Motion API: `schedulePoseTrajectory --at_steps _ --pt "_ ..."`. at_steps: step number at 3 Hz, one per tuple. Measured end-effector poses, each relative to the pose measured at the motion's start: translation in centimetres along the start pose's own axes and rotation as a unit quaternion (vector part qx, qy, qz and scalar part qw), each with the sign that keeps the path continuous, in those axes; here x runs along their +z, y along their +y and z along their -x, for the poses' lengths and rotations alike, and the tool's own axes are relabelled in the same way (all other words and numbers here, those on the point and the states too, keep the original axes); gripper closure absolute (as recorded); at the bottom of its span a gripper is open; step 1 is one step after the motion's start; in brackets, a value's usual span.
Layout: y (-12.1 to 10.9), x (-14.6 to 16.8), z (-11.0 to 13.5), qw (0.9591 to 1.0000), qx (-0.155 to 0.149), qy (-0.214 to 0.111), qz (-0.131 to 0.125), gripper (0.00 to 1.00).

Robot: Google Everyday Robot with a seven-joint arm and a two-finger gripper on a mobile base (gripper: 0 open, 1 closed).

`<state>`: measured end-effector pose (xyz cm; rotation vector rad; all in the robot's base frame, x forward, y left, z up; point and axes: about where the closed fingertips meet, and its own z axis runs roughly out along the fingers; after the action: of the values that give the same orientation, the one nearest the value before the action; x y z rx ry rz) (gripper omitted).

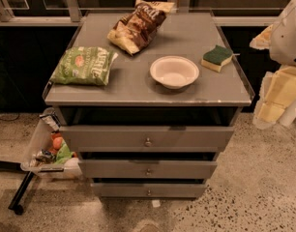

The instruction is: Open middle drawer

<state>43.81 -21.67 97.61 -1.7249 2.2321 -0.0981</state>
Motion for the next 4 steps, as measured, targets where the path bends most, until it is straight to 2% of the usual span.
schedulePoseTrajectory --at_steps 1,2,3,4 --pt "0.0 0.0 0.0 1.0000 0.000 0.000 0.000 0.00" --pt "0.6 0.1 0.3 0.9995 -0.010 0.004 -0.031 0.00" --pt "3.8 1.6 -0.6 0.9982 0.015 -0.021 -0.053 0.00" --pt "7.3 8.0 -3.0 0.9918 0.104 -0.069 -0.025 0.00"
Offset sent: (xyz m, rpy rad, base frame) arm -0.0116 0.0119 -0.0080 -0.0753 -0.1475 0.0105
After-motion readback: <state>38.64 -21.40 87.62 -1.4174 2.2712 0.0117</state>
